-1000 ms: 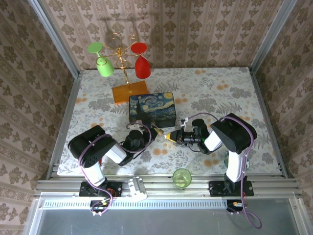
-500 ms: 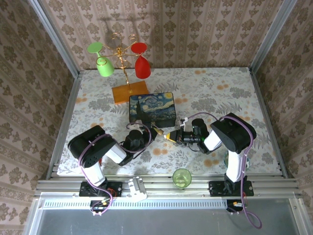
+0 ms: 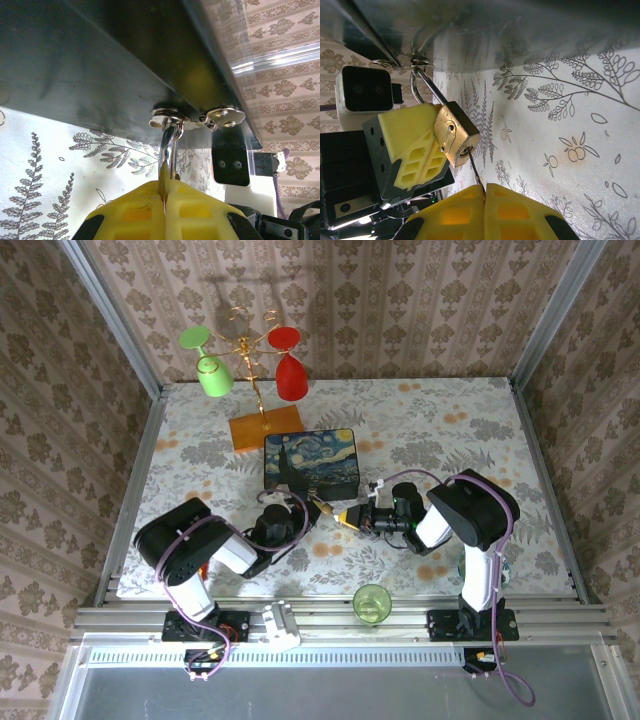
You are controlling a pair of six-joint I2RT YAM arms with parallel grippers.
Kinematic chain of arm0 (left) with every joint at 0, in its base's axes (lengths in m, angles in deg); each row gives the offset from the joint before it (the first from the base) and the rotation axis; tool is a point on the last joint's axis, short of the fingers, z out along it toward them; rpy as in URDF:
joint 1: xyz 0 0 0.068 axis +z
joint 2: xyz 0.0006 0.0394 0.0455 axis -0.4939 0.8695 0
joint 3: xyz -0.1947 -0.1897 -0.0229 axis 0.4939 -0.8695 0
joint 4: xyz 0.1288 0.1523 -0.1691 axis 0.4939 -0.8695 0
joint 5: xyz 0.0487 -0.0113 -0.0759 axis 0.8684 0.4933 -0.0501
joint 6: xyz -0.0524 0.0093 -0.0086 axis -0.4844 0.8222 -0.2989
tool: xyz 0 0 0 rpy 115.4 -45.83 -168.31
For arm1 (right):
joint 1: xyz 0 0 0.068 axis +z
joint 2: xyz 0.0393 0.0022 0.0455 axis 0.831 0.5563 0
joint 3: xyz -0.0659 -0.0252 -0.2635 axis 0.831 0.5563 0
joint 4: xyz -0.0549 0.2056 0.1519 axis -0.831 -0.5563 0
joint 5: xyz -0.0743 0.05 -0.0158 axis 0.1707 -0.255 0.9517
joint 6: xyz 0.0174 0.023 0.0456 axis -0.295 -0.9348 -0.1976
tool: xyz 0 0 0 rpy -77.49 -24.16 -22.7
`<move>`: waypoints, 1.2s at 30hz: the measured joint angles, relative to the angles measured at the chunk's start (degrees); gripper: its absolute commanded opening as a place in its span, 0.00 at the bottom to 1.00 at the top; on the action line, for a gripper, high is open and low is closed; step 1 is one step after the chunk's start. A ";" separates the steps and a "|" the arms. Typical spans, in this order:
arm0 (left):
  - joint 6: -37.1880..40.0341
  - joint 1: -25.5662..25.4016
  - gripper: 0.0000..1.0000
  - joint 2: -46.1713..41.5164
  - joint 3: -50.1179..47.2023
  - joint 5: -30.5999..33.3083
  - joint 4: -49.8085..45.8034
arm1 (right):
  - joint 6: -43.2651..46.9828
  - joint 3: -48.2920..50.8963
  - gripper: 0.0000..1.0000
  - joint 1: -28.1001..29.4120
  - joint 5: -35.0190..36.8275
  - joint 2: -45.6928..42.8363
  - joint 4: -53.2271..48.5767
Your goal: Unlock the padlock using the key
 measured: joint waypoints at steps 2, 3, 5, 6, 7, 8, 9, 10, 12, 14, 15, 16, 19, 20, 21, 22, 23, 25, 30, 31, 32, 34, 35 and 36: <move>-0.04 0.00 0.00 0.00 0.00 0.04 -0.04 | 0.00 -0.09 0.00 0.00 0.02 0.02 -0.02; -0.20 0.00 0.00 0.00 0.00 0.17 -0.04 | -0.02 -0.15 0.00 0.00 0.02 0.02 -0.02; -0.39 0.00 0.00 0.00 0.00 0.46 -0.02 | -0.35 -0.55 0.00 0.00 0.02 0.26 0.00; -0.42 0.00 0.00 0.00 0.00 0.63 -0.02 | -0.50 -0.76 0.00 0.00 0.02 0.48 0.02; -0.44 0.00 0.00 0.02 0.00 0.83 0.00 | -0.92 -1.01 0.00 0.00 0.02 0.81 0.04; -0.46 0.00 0.00 0.11 0.00 0.92 0.09 | -1.11 -1.18 0.00 0.00 0.02 1.14 0.13; -0.61 0.00 0.00 0.24 0.00 1.03 0.24 | -1.29 -1.27 0.00 0.00 0.02 1.42 0.31; -0.83 0.00 0.00 0.59 0.00 1.05 0.74 | -1.49 -1.38 0.00 0.00 0.02 1.77 0.50; -1.07 0.00 0.00 1.33 0.00 1.11 1.44 | -1.97 -1.53 0.00 0.00 0.00 2.29 1.05; -1.31 -0.07 0.00 1.79 0.00 1.29 2.12 | -2.60 -1.53 0.00 0.00 -0.02 2.67 1.97; -1.46 -0.07 0.00 1.97 0.00 1.36 2.36 | -2.91 -1.53 0.00 0.00 -0.04 2.91 2.49; -1.53 -0.07 0.00 2.05 0.00 1.44 2.54 | -3.15 -1.53 0.00 0.00 -0.04 3.02 2.82; -1.81 -0.22 0.00 2.12 0.00 1.81 2.71 | -3.91 -1.57 0.00 -0.11 -0.09 3.58 4.04; -1.90 -0.26 0.00 2.12 0.00 1.92 2.71 | -4.11 -1.66 0.00 -0.17 -0.24 3.76 4.26; -1.95 -0.26 0.00 2.14 0.00 1.99 2.73 | -4.26 -1.81 0.00 -0.26 -0.28 3.89 4.46; -1.97 -0.26 0.00 2.16 0.00 2.08 2.80 | -4.28 -1.99 0.00 -0.28 -0.37 4.04 4.57; -2.03 -0.26 0.00 2.19 0.00 2.19 2.91 | -4.28 -2.19 0.00 -0.33 -0.44 4.15 4.55; -2.19 -0.26 0.00 2.56 0.00 2.40 3.56 | -4.31 -2.75 0.00 -0.37 -0.50 4.52 4.55; -2.71 -0.26 0.00 3.26 -0.02 2.80 4.87 | -3.67 -4.31 0.00 -0.37 -0.50 4.85 2.99; -2.80 -0.26 0.00 3.32 -0.02 2.80 5.05 | -3.43 -4.50 0.00 -0.37 -0.50 4.85 2.60; -2.93 -0.28 0.00 3.43 -0.02 2.78 5.25 | -3.10 -4.66 0.00 -0.37 -0.50 4.85 2.36; -3.02 -0.28 0.00 3.56 -0.02 2.75 5.42 | -2.67 -4.70 0.00 -0.37 -0.50 4.85 2.36; -3.02 -0.28 0.00 3.56 -0.02 2.75 5.42 | -2.51 -4.70 0.00 -0.37 -0.52 4.85 2.40; -3.02 -0.28 0.00 3.56 -0.02 2.73 5.44 | -2.49 -4.70 0.00 -0.37 -0.50 4.87 2.49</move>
